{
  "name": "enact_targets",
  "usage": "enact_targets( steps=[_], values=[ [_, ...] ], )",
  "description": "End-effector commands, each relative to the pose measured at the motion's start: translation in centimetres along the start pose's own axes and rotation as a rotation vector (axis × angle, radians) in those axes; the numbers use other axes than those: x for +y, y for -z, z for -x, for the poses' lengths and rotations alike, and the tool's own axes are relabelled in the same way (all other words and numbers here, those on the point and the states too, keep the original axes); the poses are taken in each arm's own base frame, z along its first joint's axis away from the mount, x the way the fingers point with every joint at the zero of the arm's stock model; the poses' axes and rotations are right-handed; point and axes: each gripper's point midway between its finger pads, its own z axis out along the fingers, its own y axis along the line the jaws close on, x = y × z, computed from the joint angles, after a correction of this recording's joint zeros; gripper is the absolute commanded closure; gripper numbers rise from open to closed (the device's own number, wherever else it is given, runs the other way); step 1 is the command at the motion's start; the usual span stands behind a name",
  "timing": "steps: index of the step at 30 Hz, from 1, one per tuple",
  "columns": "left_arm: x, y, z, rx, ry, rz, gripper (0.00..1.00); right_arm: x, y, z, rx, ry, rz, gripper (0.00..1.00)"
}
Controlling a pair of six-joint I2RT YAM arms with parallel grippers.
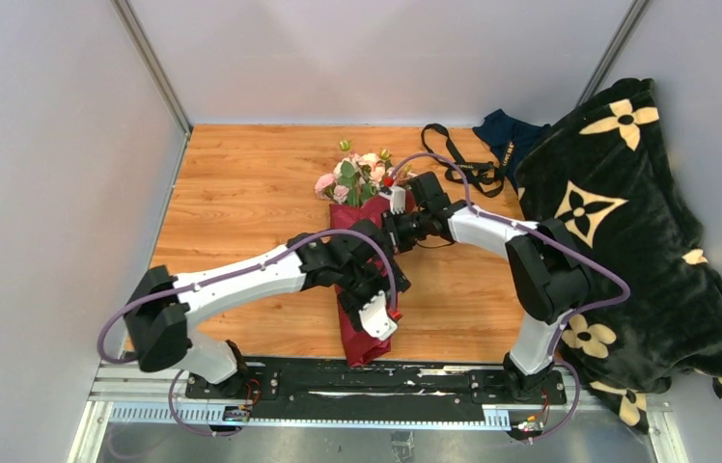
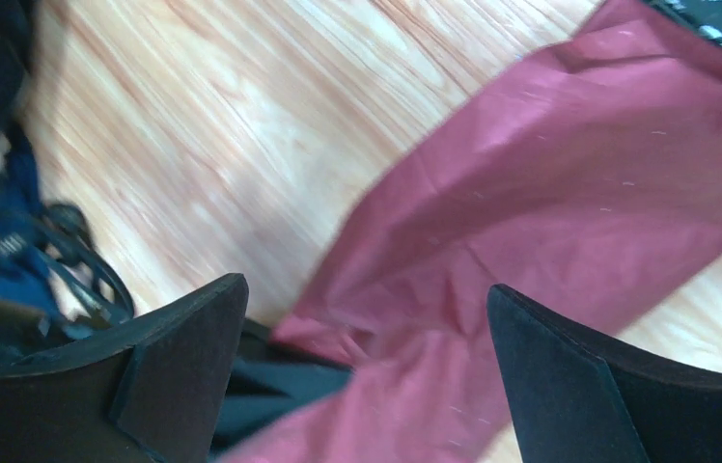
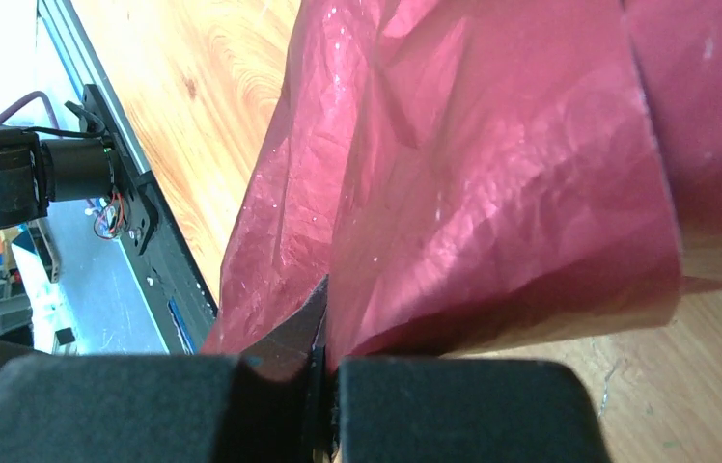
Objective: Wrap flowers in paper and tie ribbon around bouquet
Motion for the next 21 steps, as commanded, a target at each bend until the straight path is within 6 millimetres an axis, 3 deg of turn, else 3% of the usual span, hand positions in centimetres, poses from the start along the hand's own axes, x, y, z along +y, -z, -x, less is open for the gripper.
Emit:
enact_targets(
  steps=[1, 3, 9, 15, 21],
  values=[
    [1.1, -2.5, 2.0, -0.079, -0.273, -0.113, 0.00, 1.5, 1.0, 0.7, -0.063, 0.021, -0.012, 1.00],
    [0.4, -3.2, 1.5, -0.055, -0.290, -0.188, 0.01, 0.9, 1.4, 0.2, -0.027, 0.055, -0.091, 1.00],
    [-2.0, -3.9, -1.3, 0.164, -0.369, -0.428, 0.06, 2.4, 2.1, 0.6, -0.011, 0.164, -0.124, 1.00],
    [-1.3, -5.0, -2.9, 0.313, -0.347, -0.494, 0.19, 4.4, 1.5, 0.3, 0.031, 0.284, -0.144, 1.00],
    [-2.4, -5.1, -3.4, 0.325, -0.401, -0.545, 0.52, 5.1, 1.7, 0.8, 0.010, 0.302, -0.130, 1.00]
  ],
)
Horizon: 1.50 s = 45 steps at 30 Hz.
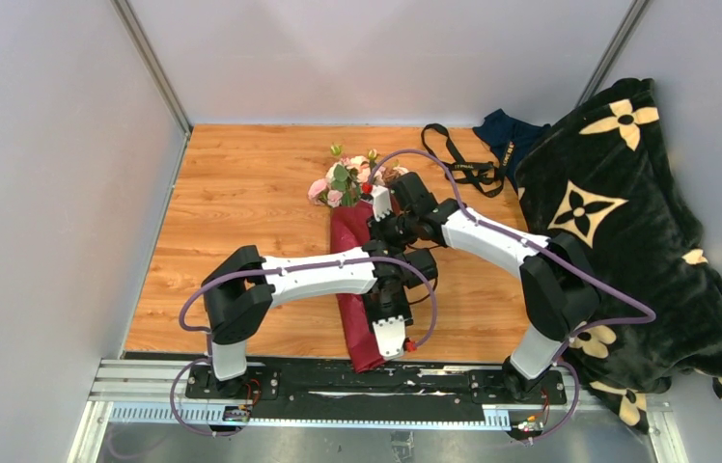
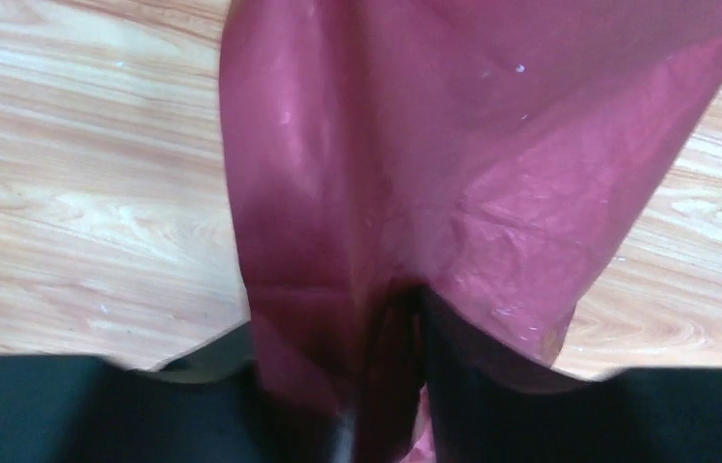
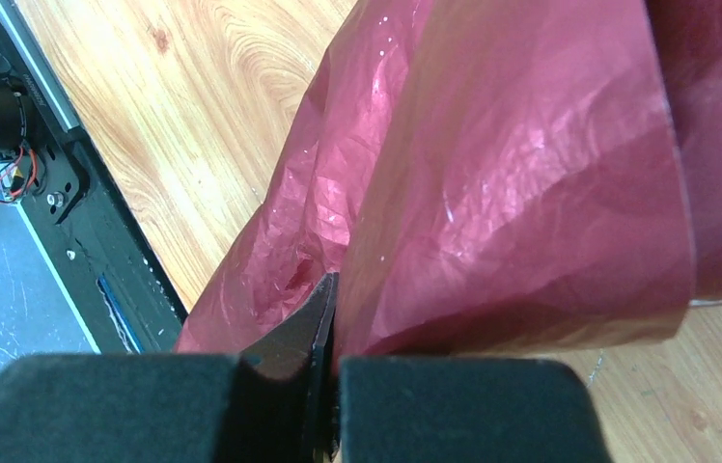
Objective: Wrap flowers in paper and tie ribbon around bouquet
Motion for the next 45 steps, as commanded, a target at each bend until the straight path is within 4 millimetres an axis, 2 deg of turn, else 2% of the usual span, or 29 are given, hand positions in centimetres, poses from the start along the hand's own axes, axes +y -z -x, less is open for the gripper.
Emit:
enact_targets(
  steps=[1, 6, 7, 8, 10, 12, 15, 18, 20, 21, 23, 24, 27, 28, 29, 31, 34, 37, 42, 45],
  values=[
    [-1.6, 0.3, -0.3, 0.049, -0.064, -0.068, 0.59, 1.2, 1.0, 1.1, -0.022, 0.054, 0.009, 1.00],
    [-2.4, 0.6, 0.0, 0.045, -0.069, -0.083, 0.99, 0.8, 1.0, 1.3, -0.023, 0.052, -0.005, 1.00],
    [-2.5, 0.9, -0.3, 0.066, -0.065, -0.083, 1.00, 0.6, 1.2, 1.3, -0.023, 0.051, -0.012, 0.96],
    [-2.6, 1.0, -0.5, 0.076, -0.064, -0.086, 1.00, 0.4, 1.5, 1.5, -0.026, 0.052, -0.021, 0.89],
    [-2.8, 1.2, -0.7, 0.089, -0.065, -0.089, 1.00, -0.4, 2.6, 2.0, -0.038, 0.038, -0.043, 0.65],
    [-3.2, 1.3, -0.9, 0.102, -0.067, -0.095, 1.00, -1.4, 5.2, 3.5, -0.096, 0.007, -0.072, 0.49],
    [-3.8, 1.2, -1.0, 0.110, -0.072, -0.106, 1.00, -4.3, 10.9, 6.4, -0.249, -0.097, -0.144, 0.44],
    [-4.1, 1.3, -1.0, 0.112, -0.072, -0.107, 1.00, -9.9, 17.6, 8.1, -0.428, -0.273, -0.334, 0.43],
    [-4.2, 1.4, -1.0, 0.115, -0.077, -0.107, 1.00, -13.6, 20.2, 8.4, -0.518, -0.352, -0.475, 0.43],
    [-4.2, 1.4, -1.1, 0.116, -0.079, -0.106, 1.00, -15.5, 20.7, 8.4, -0.529, -0.370, -0.541, 0.43],
    [-4.0, 1.6, -1.1, 0.119, -0.076, -0.101, 1.00, -19.3, 20.6, 8.2, -0.480, -0.391, -0.656, 0.45],
    [-3.8, 1.7, -1.1, 0.121, -0.069, -0.094, 1.00, -21.1, 19.9, 8.3, -0.443, -0.404, -0.683, 0.46],
    [-3.8, 1.9, -1.2, 0.124, -0.063, -0.086, 1.00, -25.9, 17.6, 9.9, -0.345, -0.372, -0.711, 0.43],
    [-3.9, 1.9, -1.2, 0.125, -0.068, -0.089, 1.00, -27.2, 17.6, 11.6, -0.344, -0.343, -0.717, 0.42],
    [-4.0, 2.0, -1.2, 0.126, -0.071, -0.090, 1.00, -29.3, 15.8, 11.4, -0.293, -0.341, -0.716, 0.41],
    [-4.2, 1.9, -1.1, 0.124, -0.076, -0.095, 1.00, -31.9, 14.6, 11.9, -0.240, -0.320, -0.736, 0.40],
    [-4.4, 1.7, -1.1, 0.121, -0.068, -0.099, 1.00, -35.4, 13.1, 11.4, -0.162, -0.309, -0.783, 0.39],
    [-4.3, 1.7, -1.2, 0.120, -0.059, -0.097, 1.00, -37.0, 11.1, 10.4, -0.106, -0.291, -0.756, 0.41],
    [-4.2, 1.7, -1.3, 0.116, -0.054, -0.096, 1.00, -37.0, 8.6, 7.1, -0.031, -0.336, -0.722, 0.54],
    [-4.0, 1.6, -1.3, 0.115, -0.057, -0.096, 1.00, -36.7, 8.7, 6.2, -0.013, -0.345, -0.739, 0.53]
  ],
)
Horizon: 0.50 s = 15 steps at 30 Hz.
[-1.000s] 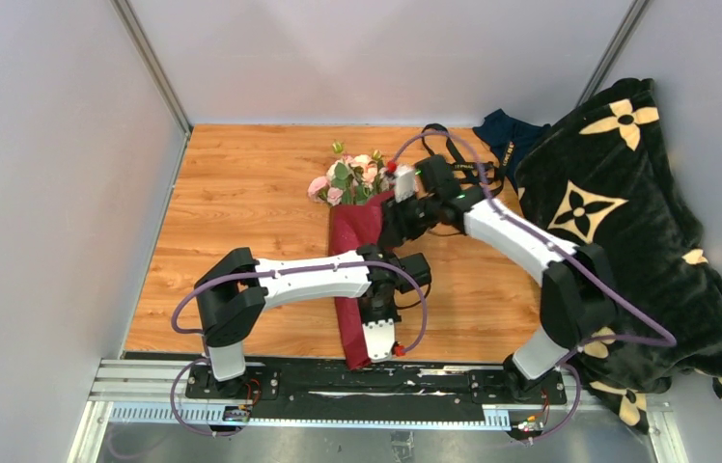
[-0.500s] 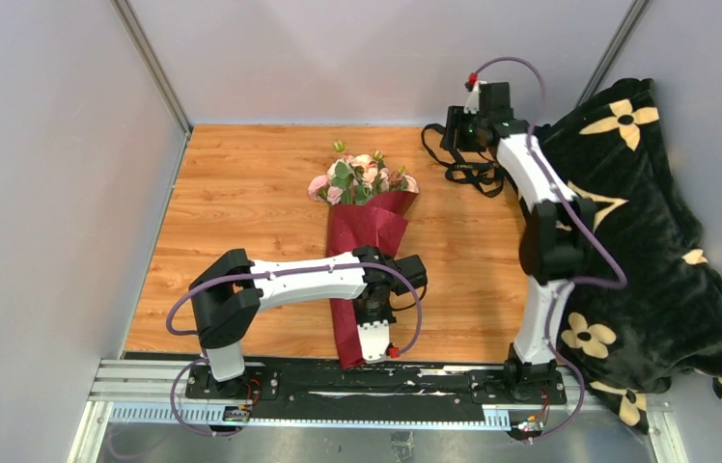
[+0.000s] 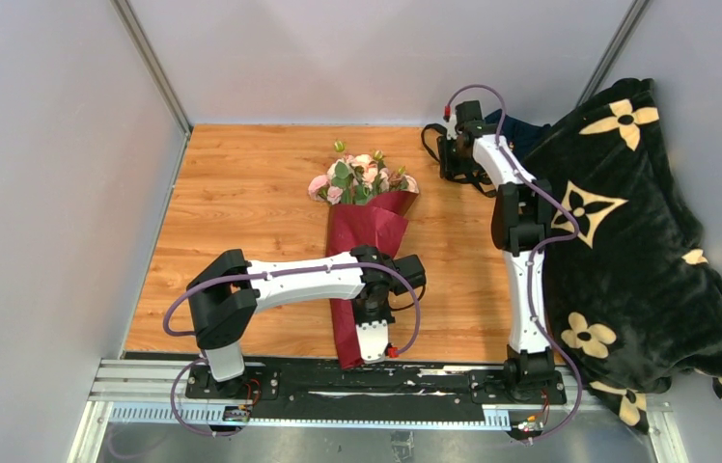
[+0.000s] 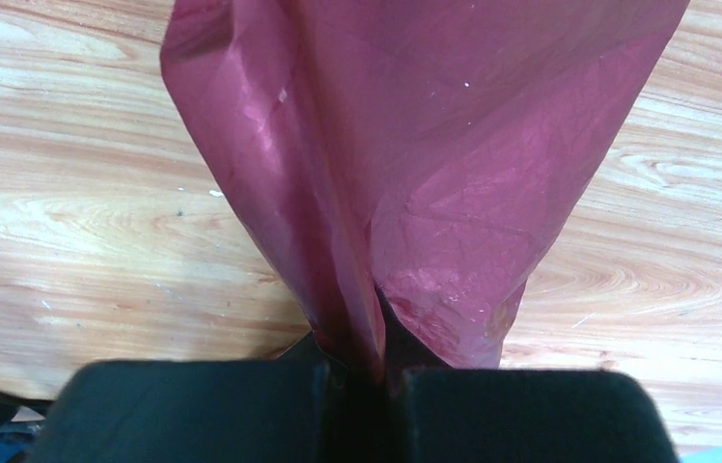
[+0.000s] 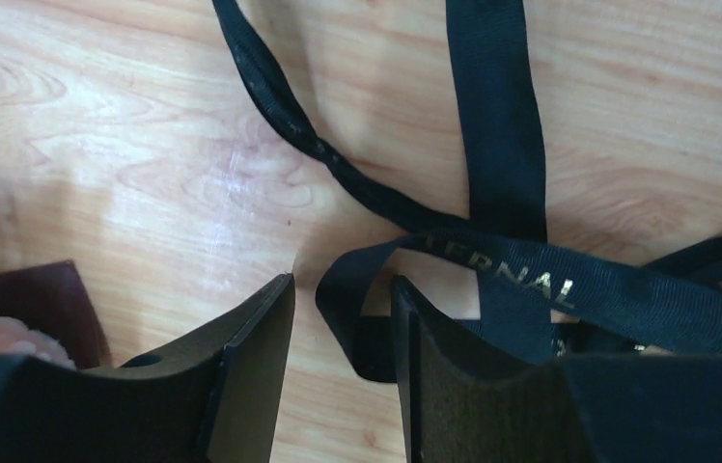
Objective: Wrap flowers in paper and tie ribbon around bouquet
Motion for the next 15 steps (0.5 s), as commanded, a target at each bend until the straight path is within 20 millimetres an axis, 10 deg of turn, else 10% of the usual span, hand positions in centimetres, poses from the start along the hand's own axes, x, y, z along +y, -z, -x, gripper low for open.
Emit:
enact_targets(
  steps=[1, 3, 9, 12, 15],
  values=[
    [-0.2, 0.6, -0.4, 0.017, -0.005, -0.003, 1.00, -0.3, 1.5, -1.4, 0.043, 0.021, -0.042, 0.53],
    [0.0, 0.7, -0.4, 0.018, -0.006, -0.001, 1.00, -0.4, 1.8, -1.5, 0.042, 0.030, -0.048, 0.55],
    [0.0, 0.7, -0.4, 0.019, -0.001, 0.002, 1.00, -0.9, 1.6, -1.1, 0.035, 0.042, -0.054, 1.00],
    [-0.2, 0.7, -0.5, 0.025, 0.001, -0.002, 1.00, -1.1, 5.1, 1.3, -0.017, 0.050, -0.055, 1.00],
    [-0.5, 0.6, -0.5, 0.028, 0.000, -0.007, 1.00, -0.1, 14.5, 6.5, -0.207, 0.074, -0.040, 1.00]
  ],
)
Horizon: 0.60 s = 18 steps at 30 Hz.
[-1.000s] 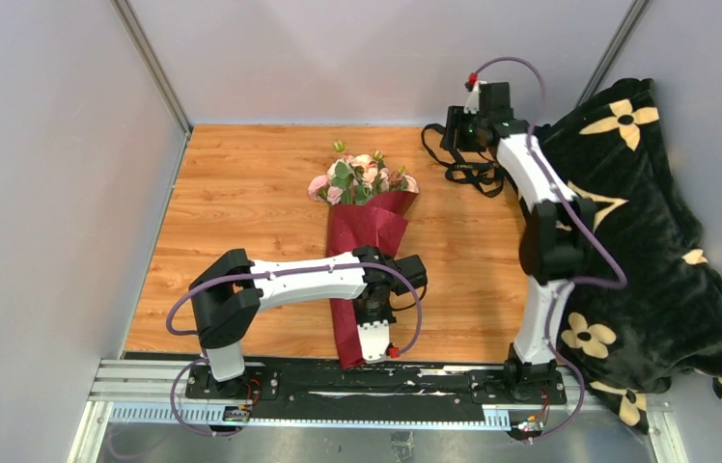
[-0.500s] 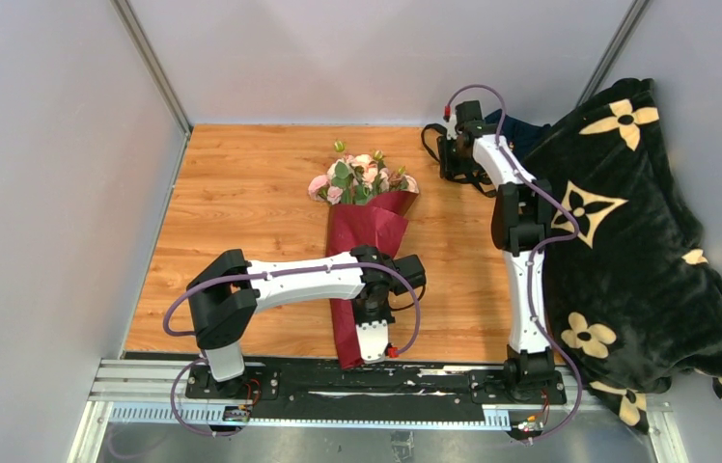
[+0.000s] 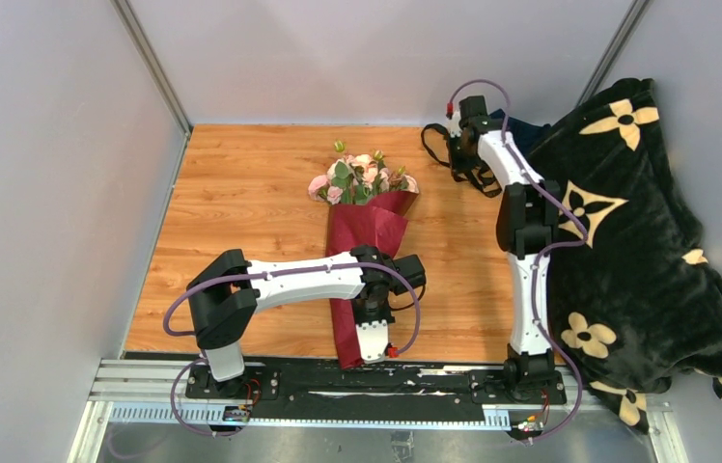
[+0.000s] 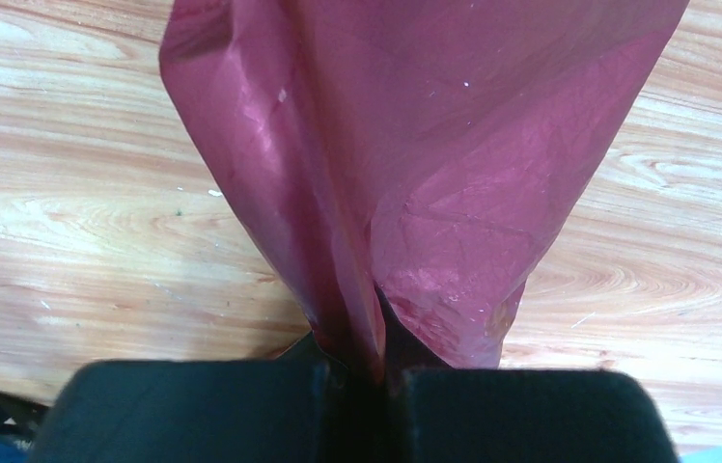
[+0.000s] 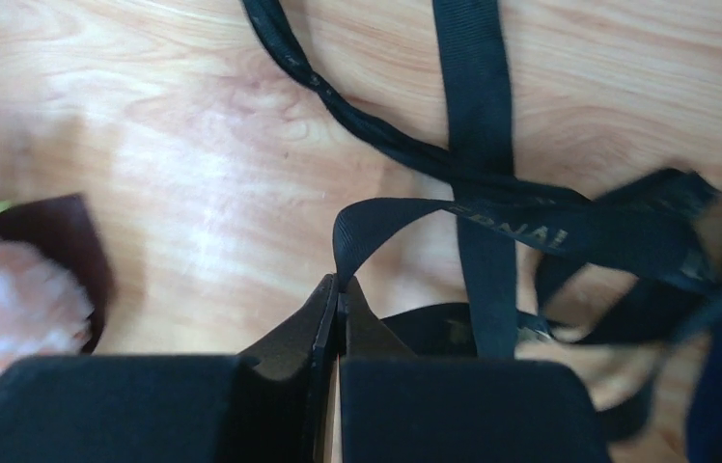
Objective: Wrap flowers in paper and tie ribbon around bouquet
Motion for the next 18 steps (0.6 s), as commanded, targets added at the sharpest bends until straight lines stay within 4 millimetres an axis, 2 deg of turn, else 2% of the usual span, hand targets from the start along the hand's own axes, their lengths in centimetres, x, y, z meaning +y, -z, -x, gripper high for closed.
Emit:
enact_targets(
  steps=[1, 3, 6, 8, 10, 12, 14, 16, 18],
  values=[
    [-0.5, 0.6, -0.5, 0.030, 0.000, -0.009, 1.00, 0.2, 16.5, 8.5, -0.315, 0.050, -0.006, 1.00],
    [-0.7, 0.6, -0.5, 0.032, -0.003, -0.013, 1.00, 1.7, 25.2, 10.8, -0.501, 0.084, 0.038, 1.00],
    [-0.8, 0.6, -0.6, 0.038, -0.008, -0.013, 1.00, 4.1, 37.1, 11.4, -0.788, 0.138, 0.094, 1.00],
    [-1.0, 0.6, -0.7, 0.044, -0.012, -0.018, 1.00, 5.8, 43.0, 10.1, -0.933, 0.173, 0.131, 1.00],
    [-1.1, 0.6, -0.8, 0.048, -0.017, -0.020, 1.00, 7.4, 47.3, 8.9, -1.043, 0.169, 0.192, 1.00],
    [-1.1, 0.6, -0.8, 0.049, -0.022, -0.020, 1.00, 9.0, 49.3, 7.6, -1.096, 0.169, 0.275, 1.00],
    [-1.2, 0.6, -0.8, 0.053, -0.025, -0.021, 1.00, 10.3, 49.8, 6.1, -1.081, 0.144, 0.359, 1.00],
    [-1.2, 0.7, -0.8, 0.056, -0.025, -0.020, 1.00, 11.3, 48.5, 4.5, -1.026, 0.089, 0.442, 1.00],
    [-1.4, 0.7, -0.9, 0.059, -0.031, -0.023, 1.00, 12.1, 46.2, 2.6, -0.953, 0.006, 0.517, 1.00]
  ],
)
